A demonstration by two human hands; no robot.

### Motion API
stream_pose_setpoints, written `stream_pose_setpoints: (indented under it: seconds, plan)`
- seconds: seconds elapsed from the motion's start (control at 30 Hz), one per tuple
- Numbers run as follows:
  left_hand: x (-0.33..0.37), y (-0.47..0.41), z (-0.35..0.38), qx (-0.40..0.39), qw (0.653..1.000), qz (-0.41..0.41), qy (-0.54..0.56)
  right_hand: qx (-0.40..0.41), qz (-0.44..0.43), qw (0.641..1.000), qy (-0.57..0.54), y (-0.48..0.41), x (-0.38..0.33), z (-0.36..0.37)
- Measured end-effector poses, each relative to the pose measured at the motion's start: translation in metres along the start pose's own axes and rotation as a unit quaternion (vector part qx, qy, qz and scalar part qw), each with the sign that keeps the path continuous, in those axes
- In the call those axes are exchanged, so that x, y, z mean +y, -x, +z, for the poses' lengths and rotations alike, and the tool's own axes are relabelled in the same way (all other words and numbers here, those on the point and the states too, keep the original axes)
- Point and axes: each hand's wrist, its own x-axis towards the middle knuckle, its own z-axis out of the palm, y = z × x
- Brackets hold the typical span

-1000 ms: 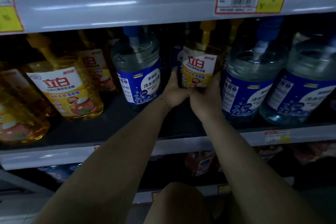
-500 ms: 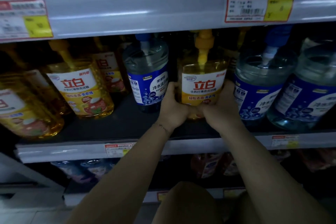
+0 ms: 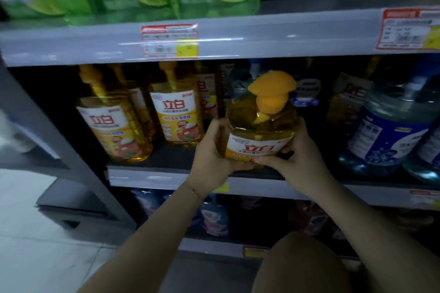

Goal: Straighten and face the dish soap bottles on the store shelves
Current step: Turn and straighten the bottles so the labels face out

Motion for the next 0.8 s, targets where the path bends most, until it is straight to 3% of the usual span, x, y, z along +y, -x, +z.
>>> stream_pose_setpoints:
  seconds: [0.17,0.33,0.5,0.67,0.8]
  plan:
    - [-0.004,0.01,-0.064,0.038,0.996,0.024,-0.078,-0.05,-0.03,0.998,-0.006,-0.019,-0.018,0.059]
    - [-0.028,0.007,-0.107,0.117,0.969,0.005,-0.219,-0.072,-0.068,0.995,0.016,-0.041,-0.037,0.105]
    - [-0.047,0.008,-0.127,0.168,0.955,-0.01,-0.246,-0.068,-0.104,0.984,0.126,-0.055,-0.053,0.132]
    - [-0.038,0.016,-0.119,0.242,0.949,-0.027,-0.199,-0.09,-0.081,0.988,0.096,-0.057,-0.053,0.139]
    - [-0.021,0.03,-0.098,0.26,0.911,0.088,-0.308,-0.126,-0.079,0.983,0.108,-0.053,-0.04,0.106]
